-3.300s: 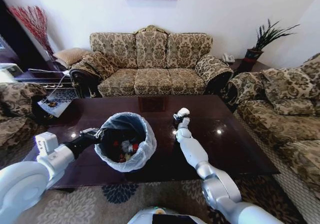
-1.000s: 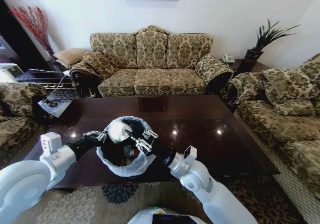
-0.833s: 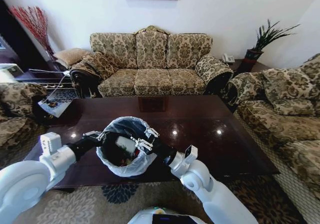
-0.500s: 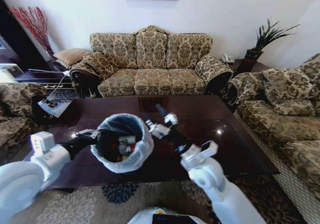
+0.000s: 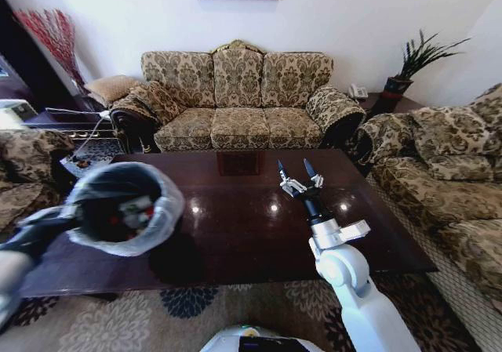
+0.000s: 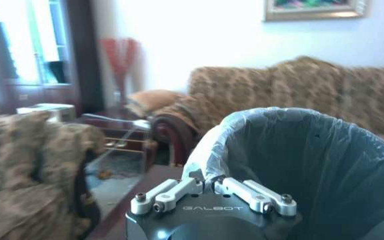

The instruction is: Move to the front of the table and place the trash on the table into the trash bin.

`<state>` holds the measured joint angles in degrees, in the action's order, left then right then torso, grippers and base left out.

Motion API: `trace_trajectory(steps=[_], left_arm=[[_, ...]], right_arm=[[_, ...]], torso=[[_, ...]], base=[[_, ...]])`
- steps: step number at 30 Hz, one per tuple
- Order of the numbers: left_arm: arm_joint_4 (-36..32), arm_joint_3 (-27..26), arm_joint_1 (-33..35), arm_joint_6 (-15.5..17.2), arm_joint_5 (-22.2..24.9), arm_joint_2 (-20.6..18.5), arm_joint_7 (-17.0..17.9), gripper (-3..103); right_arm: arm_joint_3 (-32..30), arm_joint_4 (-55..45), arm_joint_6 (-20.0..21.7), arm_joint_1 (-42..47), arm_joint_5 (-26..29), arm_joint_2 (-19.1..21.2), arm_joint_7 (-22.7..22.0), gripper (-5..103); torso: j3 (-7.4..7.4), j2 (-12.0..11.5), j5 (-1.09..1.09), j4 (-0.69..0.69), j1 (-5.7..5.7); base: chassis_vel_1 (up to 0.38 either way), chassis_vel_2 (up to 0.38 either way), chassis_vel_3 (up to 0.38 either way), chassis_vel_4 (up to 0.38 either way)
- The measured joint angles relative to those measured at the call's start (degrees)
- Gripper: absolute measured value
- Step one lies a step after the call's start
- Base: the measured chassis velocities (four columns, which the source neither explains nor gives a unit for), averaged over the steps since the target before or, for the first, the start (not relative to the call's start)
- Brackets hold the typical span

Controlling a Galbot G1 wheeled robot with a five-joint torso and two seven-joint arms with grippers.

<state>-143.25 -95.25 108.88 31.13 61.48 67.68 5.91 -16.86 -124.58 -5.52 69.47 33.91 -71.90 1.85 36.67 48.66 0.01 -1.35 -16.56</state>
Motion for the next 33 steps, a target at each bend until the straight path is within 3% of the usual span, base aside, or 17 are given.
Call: trace_trajectory(steps=[1, 4, 8, 12, 14, 15, 17, 19, 21, 22, 23, 25, 26, 28, 29, 31, 33], left_arm=[[0.6, -0.84, -0.89, -0.69, -0.01, 2.74, 0.24, 4], [2.61, -2.54, -1.55, -1.54, 0.29, 5.24, 0.78, 4], [6.58, -4.7, -2.72, -3.15, 0.58, 5.93, 2.22, 4], [9.47, -5.97, -2.99, -4.87, 0.26, 6.29, 3.56, 4], [15.56, -7.23, -3.17, -7.42, -0.4, 6.38, 6.54, 4], [19.23, -7.33, -3.29, -9.16, -1.06, 6.18, 8.37, 4], [22.79, -7.18, -3.47, -10.9, -1.88, 6.0, 10.02, 4], [28.9, -6.34, -3.87, -13.67, -2.85, 5.68, 12.35, 4], [31.11, -5.66, -3.99, -14.61, -3.14, 5.48, 12.8, 4], [33.93, -4.49, -4.25, -15.73, -3.42, 5.14, 12.96, 4], [38.9, -2.12, -5.14, -17.0, -3.61, 4.34, 13.17, 4], [41.0, -1.26, -5.58, -17.35, -3.62, 4.03, 13.22, 4], [50.81, 1.98, -8.57, -17.87, -2.74, 3.05, 13.9, 4], [57.17, 3.9, -10.74, -17.99, -2.4, 2.51, 14.12, 4], [61.74, 5.27, -12.24, -18.25, -2.36, 2.06, 14.12, 4], [64.42, 6.25, -13.06, -18.47, -2.36, 1.78, 14.09, 4], [72.51, 9.68, -15.09, -19.34, -2.44, 0.7, 12.69, 3]], right_arm=[[0.11, 0.51, -0.14, -0.18, -0.01, -0.21, -0.03, 100], [-0.06, 0.69, -0.38, 0.23, 0.04, 0.16, -0.04, 100], [-1.37, 0.76, -1.07, 1.55, 0.06, 0.67, -0.03, 100], [-1.49, 1.23, -1.61, 1.61, -0.08, 0.64, -0.1, 100], [-1.53, 1.94, -2.26, 2.04, -0.8, 0.25, -0.43, 100], [-1.58, 2.09, -2.46, 2.45, -1.08, 0.01, -0.5, 100], [-1.61, 2.25, -2.58, 2.72, -1.31, -0.18, -0.58, 100], [-1.64, 2.64, -2.62, 3.0, -1.79, -0.47, -0.72, 100], [-1.7, 2.73, -2.62, 3.09, -1.97, -0.52, -0.78, 100], [-1.98, 2.78, -2.61, 3.32, -2.19, -0.57, -0.83, 100], [-2.87, 2.78, -2.5, 3.96, -2.75, -0.69, -0.96, 100], [-3.14, 2.78, -2.43, 4.09, -2.96, -0.74, -1.03, 100], [-4.25, 2.9, -1.86, 4.57, -3.88, -0.86, -1.35, 100], [-4.88, 2.9, -1.36, 5.07, -4.25, -0.64, -1.64, 100], [-5.16, 2.82, -1.12, 5.4, -4.39, -0.52, -1.82, 100], [-5.48, 2.68, -0.91, 5.7, -4.51, -0.43, -2.0, 100], [-6.5, 2.32, -0.65, 6.51, -4.85, -0.42, -2.18, 100]], torso=[[0.0, 0.0, -0.03, 0.04, 0.0], [0.0, 0.0, 0.0, 0.0, 0.01], [0.0, 0.0, -0.01, 0.06, 0.01], [0.0, 0.0, -0.04, 0.04, 0.01], [-0.02, 0.02, 0.05, 0.02, 0.06], [-0.04, 0.05, 0.0, -0.04, 0.09], [-0.05, 0.06, -0.09, -0.03, 0.09], [-0.04, 0.06, -0.03, -0.06, 0.09], [-0.02, 0.04, 0.04, -0.03, 0.05], [0.01, 0.01, 0.01, -0.02, -0.01], [0.03, -0.02, -0.05, 0.08, -0.07], [0.03, -0.02, -0.05, 0.11, -0.08], [0.02, -0.02, 0.0, 0.1, -0.05], [-0.02, 0.0, -0.03, -0.02, 0.04], [-0.02, 0.01, 0.0, -0.02, 0.05], [-0.01, 0.01, -0.01, -0.04, 0.05], [-0.01, 0.0, -0.03, 0.02, 0.02]], base=[[0.145, -0.181, -0.195, 0.168], [0.186, -0.193, -0.216, 0.195], [0.243, -0.239, -0.257, 0.241], [0.272, -0.306, -0.292, 0.281], [0.271, -0.241, -0.269, 0.271], [0.181, -0.171, -0.136, 0.24], [0.138, -0.171, -0.09, 0.196], [0.047, -0.019, -0.022, 0.076], [0.0, 0.0, 0.0, 0.0], [-0.003, 0.073, 0.044, -0.022], [-0.05, 0.071, 0.066, -0.071], [-0.064, 0.071, 0.066, -0.074], [0.0, 0.0, 0.0, 0.0], [0.0, 0.0, 0.0, 0.0], [0.0, 0.0, 0.0, 0.0], [0.0, 0.0, 0.0, 0.0], [0.0, 0.0, 0.0, 0.0]])
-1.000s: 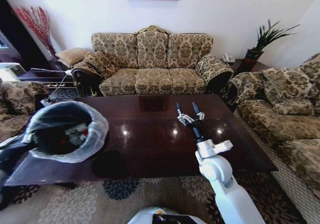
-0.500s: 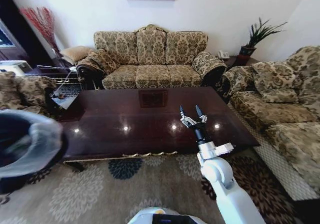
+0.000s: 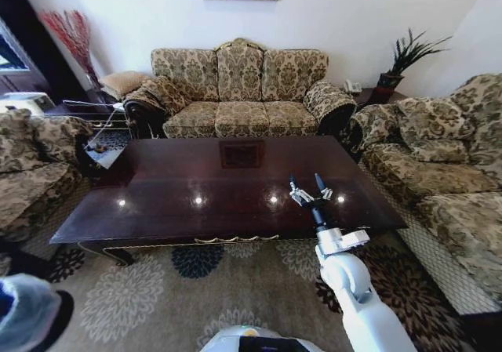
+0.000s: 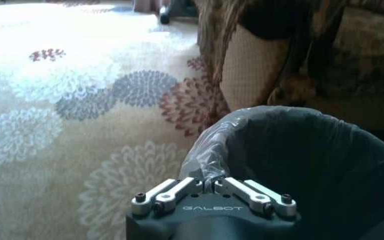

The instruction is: Move to the front of the table and place the trash on the table into the trash bin.

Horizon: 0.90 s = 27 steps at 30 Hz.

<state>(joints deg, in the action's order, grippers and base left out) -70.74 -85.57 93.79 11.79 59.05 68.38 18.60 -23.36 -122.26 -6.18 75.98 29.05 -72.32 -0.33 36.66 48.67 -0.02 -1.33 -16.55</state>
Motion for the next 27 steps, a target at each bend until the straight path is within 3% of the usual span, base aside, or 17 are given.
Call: trace_trajectory(steps=[5, 7, 9, 10, 13, 14, 18, 27], left_arm=[[13.09, 5.42, -4.63, -0.65, -0.88, -1.54, -3.36, 3], [15.27, 6.5, -5.62, -0.79, -1.12, -1.6, -4.4, 3], [19.9, 8.94, -7.95, -2.5, -2.43, -1.62, -6.52, 3], [19.9, 8.94, -7.95, -2.5, -2.43, -1.62, -6.52, 3], [24.56, 12.11, -10.95, -9.1, -4.92, -1.13, -9.0, 3], [24.56, 12.11, -10.95, -9.1, -4.92, -1.13, -9.0, 3], [28.48, 14.25, -13.14, -14.05, -7.58, -0.51, -11.36, 3], [34.4, 14.96, -15.22, -15.06, -9.44, -0.61, -13.91, 0]], right_arm=[[-1.87, -1.42, 0.65, 1.87, 0.06, 0.35, -0.41, 100], [-2.28, -1.92, 0.85, 2.19, 0.15, 0.6, -0.48, 100], [-3.35, -2.89, 1.2, 2.77, 0.46, 1.12, -0.58, 100], [-3.35, -2.89, 1.2, 2.77, 0.46, 1.12, -0.58, 100], [-4.69, -3.51, 1.27, 3.55, 0.87, 1.39, -0.6, 100], [-4.69, -3.51, 1.27, 3.55, 0.87, 1.39, -0.6, 100], [-5.6, -3.93, 1.03, 4.05, 1.36, 1.14, -0.54, 100], [-6.52, -3.93, 0.44, 4.74, 1.93, 1.28, -0.31, 100]], torso=[[0.0, 0.0, 0.02, 0.0, -0.01], [0.0, 0.0, 0.03, -0.02, 0.0], [0.0, 0.0, 0.01, 0.01, -0.01], [0.0, 0.0, 0.01, 0.01, -0.01], [0.0, 0.0, 0.02, 0.01, -0.01], [0.0, 0.0, 0.02, 0.01, -0.01], [0.0, 0.0, 0.03, 0.01, -0.01], [0.0, 0.0, 0.0, 0.0, -0.01]], base=[[0.0, 0.0, 0.0, 0.0], [0.0, 0.0, 0.0, 0.0], [0.0, 0.0, 0.0, 0.0], [0.0, 0.0, 0.0, 0.0], [0.0, 0.0, 0.0, 0.0], [0.0, 0.0, 0.0, 0.0], [0.0, 0.0, 0.0, 0.0], [0.0, 0.0, 0.0, 0.0]])
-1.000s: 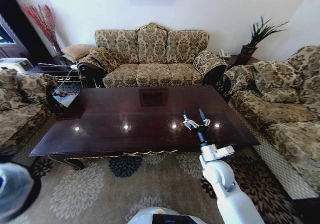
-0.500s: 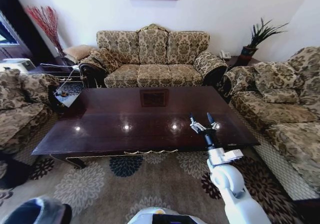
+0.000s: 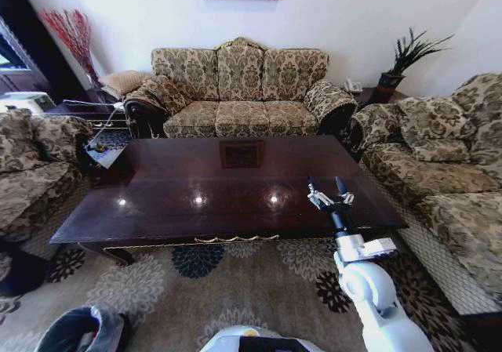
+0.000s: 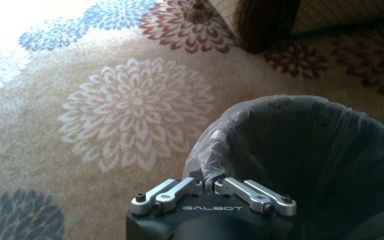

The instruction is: Move to the front of the table and place the trash on the table into the trash bin.

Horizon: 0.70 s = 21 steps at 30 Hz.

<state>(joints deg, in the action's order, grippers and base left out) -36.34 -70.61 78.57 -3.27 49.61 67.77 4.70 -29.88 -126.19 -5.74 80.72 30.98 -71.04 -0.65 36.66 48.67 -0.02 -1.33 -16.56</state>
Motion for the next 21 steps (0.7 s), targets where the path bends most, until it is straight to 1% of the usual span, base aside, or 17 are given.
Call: trace_trajectory(steps=[1, 2, 3, 4, 6, 8, 9, 10, 12, 13, 15, 16, 18, 19, 21], left_arm=[[0.15, -0.02, 0.06, 0.59, -0.01, 0.22, -0.66, 3], [0.1, -0.11, 0.29, 1.2, -0.01, 0.62, -1.37, 8], [0.1, -0.2, 0.6, 1.55, -0.01, 0.98, -1.63, 14], [0.1, -0.2, 0.6, 1.55, -0.01, 0.98, -1.63, 14], [-0.23, -0.37, 1.28, 2.29, -0.01, 1.54, -1.95, 24], [-0.65, -0.49, 1.74, 2.72, -0.01, 1.81, -2.15, 24], [-1.22, -0.59, 2.2, 3.24, -0.01, 2.04, -2.32, 30], [-2.2, -0.71, 3.08, 4.13, -0.01, 2.39, -2.48, 34], [-3.56, -1.35, 4.76, 5.25, -0.34, 3.1, -2.67, 45], [-4.37, -1.69, 5.6, 5.45, -0.57, 3.5, -2.82, 52], [-5.13, -2.01, 6.41, 5.39, -0.84, 3.89, -2.82, 52], [-5.6, -2.24, 6.92, 5.24, -1.03, 4.14, -2.77, 58], [-5.99, -2.4, 7.24, 5.11, -1.17, 4.32, -2.64, 69], [-5.99, -2.4, 7.24, 5.11, -1.17, 4.32, -2.64, 69], [-6.11, -2.42, 7.27, 5.06, -1.2, 4.34, -2.56, 79]], right_arm=[[-0.2, 0.0, -0.02, 0.05, 0.19, 0.12, 0.03, 100], [-0.38, -0.03, -0.05, 0.15, 0.35, 0.2, 0.05, 100], [-0.51, -0.04, -0.09, 0.26, 0.47, 0.22, 0.07, 100], [-0.51, -0.04, -0.09, 0.26, 0.47, 0.22, 0.07, 100], [-0.65, -0.04, -0.26, 0.41, 0.62, 0.2, 0.19, 100], [-0.66, 0.0, -0.35, 0.47, 0.7, 0.17, 0.27, 100], [-0.66, 0.07, -0.4, 0.49, 0.77, 0.15, 0.31, 100], [-0.66, 0.15, -0.47, 0.48, 0.97, 0.13, 0.35, 100], [-0.7, 0.37, -0.52, 0.28, 1.63, 0.12, 0.49, 100], [-0.72, 0.52, -0.6, 0.16, 1.92, 0.12, 0.56, 100], [-0.77, 0.72, -0.68, 0.02, 2.22, 0.11, 0.67, 100], [-0.78, 0.84, -0.72, -0.05, 2.38, 0.11, 0.75, 100], [-0.8, 0.92, -0.77, -0.12, 2.51, 0.1, 0.8, 100], [-0.8, 0.92, -0.77, -0.12, 2.51, 0.1, 0.8, 100], [-0.8, 0.95, -0.78, -0.13, 2.53, 0.09, 0.83, 100]], torso=[[0.0, 0.0, 0.02, -0.04, 0.0], [0.0, 0.0, 0.07, -0.02, 0.0], [0.0, 0.0, 0.07, -0.02, 0.0], [0.0, 0.0, 0.07, -0.02, 0.0], [0.0, 0.0, 0.01, -0.01, 0.0], [0.0, 0.0, 0.02, 0.0, 0.0], [0.0, 0.0, 0.02, 0.0, 0.0], [0.0, 0.0, 0.02, 0.03, 0.0], [0.0, 0.0, 0.03, -0.01, 0.0], [0.0, 0.01, 0.02, -0.01, 0.0], [0.0, 0.0, 0.01, -0.02, 0.0], [0.0, 0.01, 0.02, -0.04, 0.0], [0.0, 0.01, 0.02, -0.01, 0.0], [0.0, 0.01, 0.02, -0.01, 0.0], [0.0, 0.01, 0.02, 0.02, 0.0]], base=[[0.0, 0.0, 0.0, 0.0], [0.0, 0.0, 0.0, 0.0], [0.0, 0.0, 0.0, 0.0], [0.0, 0.0, 0.0, 0.0], [0.0, 0.0, 0.0, 0.0], [0.0, 0.0, 0.0, 0.0], [0.0, 0.0, 0.0, 0.0], [0.0, 0.0, 0.0, 0.0], [0.0, 0.0, 0.0, 0.0], [0.0, 0.0, 0.0, 0.0], [0.0, 0.0, 0.0, 0.0], [0.0, 0.0, 0.0, 0.0], [0.0, 0.0, 0.0, 0.0], [0.0, 0.0, 0.0, 0.0], [0.0, 0.0, 0.0, 0.0]])
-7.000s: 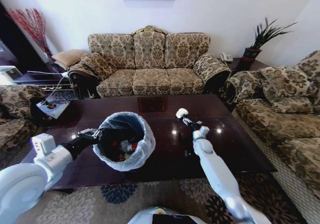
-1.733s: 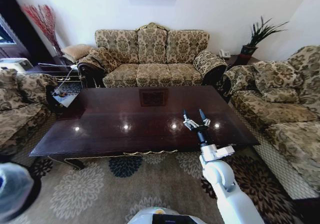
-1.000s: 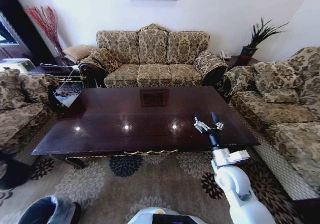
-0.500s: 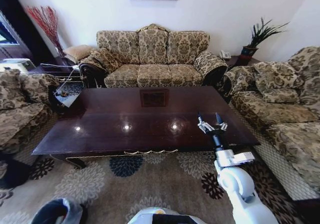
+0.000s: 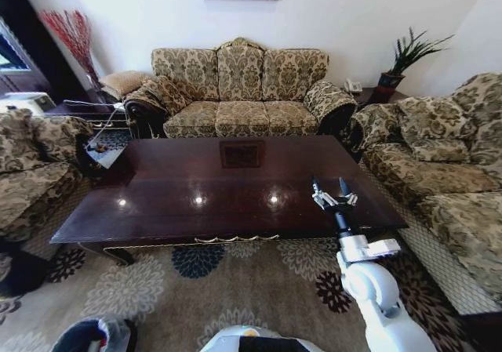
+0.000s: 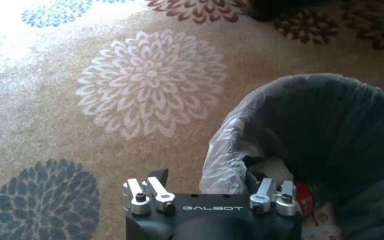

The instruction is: Move to the front of the table and place the trash on the table into the trash bin.

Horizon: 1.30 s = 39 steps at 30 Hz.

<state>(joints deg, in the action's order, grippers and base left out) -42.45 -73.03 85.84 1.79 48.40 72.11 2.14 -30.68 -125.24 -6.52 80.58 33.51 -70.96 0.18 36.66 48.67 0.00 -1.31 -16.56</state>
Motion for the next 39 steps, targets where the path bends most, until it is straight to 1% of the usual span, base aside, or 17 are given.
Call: trace_trajectory(steps=[1, 4, 6, 8, 39], left_arm=[[0.0, 0.0, 0.01, -0.01, 0.0, 0.0, 0.02, 79], [0.0, -0.01, 0.01, -0.02, 0.0, 0.0, 0.08, 94], [-0.01, -0.01, 0.01, -0.02, 0.0, 0.0, 0.09, 94], [0.0, -0.01, 0.0, -0.02, 0.0, 0.0, 0.13, 100], [0.01, 0.0, -0.06, -0.03, 0.06, -0.07, 0.24, 100]], right_arm=[[0.0, 0.01, 0.0, 0.0, 0.0, 0.0, 0.01, 100], [0.0, 0.02, -0.02, -0.02, 0.01, 0.0, 0.03, 100], [0.0, 0.03, -0.02, -0.02, 0.01, 0.0, 0.03, 100], [0.0, 0.04, -0.02, -0.03, 0.0, 0.0, 0.04, 100], [0.02, 0.05, -0.02, -0.03, -0.02, 0.0, 0.03, 100]], torso=[[0.0, 0.0, 0.0, 0.0, 0.0], [0.0, 0.0, 0.0, -0.02, 0.0], [0.0, 0.0, 0.0, -0.02, 0.0], [0.0, 0.0, 0.0, -0.02, 0.0], [0.0, 0.0, 0.0, -0.02, 0.0]], base=[[0.0, 0.0, 0.0, 0.0], [0.0, 0.0, 0.0, 0.0], [0.0, 0.0, 0.0, 0.0], [0.0, 0.0, 0.0, 0.0], [0.0, 0.0, 0.0, 0.0]])
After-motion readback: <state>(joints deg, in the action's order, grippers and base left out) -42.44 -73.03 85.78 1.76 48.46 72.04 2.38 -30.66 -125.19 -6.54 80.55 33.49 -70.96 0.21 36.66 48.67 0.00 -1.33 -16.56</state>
